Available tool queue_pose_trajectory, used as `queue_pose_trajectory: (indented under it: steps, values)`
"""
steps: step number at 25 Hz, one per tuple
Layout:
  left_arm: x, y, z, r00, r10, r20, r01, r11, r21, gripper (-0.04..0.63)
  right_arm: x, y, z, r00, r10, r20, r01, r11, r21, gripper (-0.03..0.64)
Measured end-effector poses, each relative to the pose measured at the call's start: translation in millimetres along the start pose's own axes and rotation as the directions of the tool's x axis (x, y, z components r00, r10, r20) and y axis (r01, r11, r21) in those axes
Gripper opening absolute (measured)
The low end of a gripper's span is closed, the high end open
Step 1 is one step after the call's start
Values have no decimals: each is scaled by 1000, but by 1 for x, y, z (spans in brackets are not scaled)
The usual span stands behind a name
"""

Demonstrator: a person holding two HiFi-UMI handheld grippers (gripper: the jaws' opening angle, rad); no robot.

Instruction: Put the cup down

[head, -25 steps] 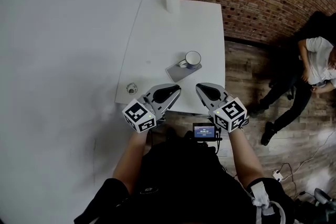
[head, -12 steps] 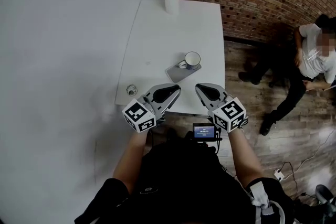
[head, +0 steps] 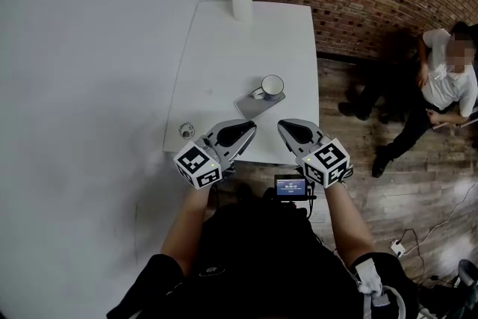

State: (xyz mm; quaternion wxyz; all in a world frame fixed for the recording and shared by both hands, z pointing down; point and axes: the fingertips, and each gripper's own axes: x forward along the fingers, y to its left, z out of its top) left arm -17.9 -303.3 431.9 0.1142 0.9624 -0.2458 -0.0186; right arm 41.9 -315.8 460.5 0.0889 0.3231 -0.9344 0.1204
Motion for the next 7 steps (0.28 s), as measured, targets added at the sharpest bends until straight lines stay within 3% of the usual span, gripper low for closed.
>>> queue_pose_trajectory:
  steps: [7]
  values:
    - [1,1,-1,1000,-8,-2,8,1000,3,35,2,-1,-4,1000,-4,-3,4,1000,1,15]
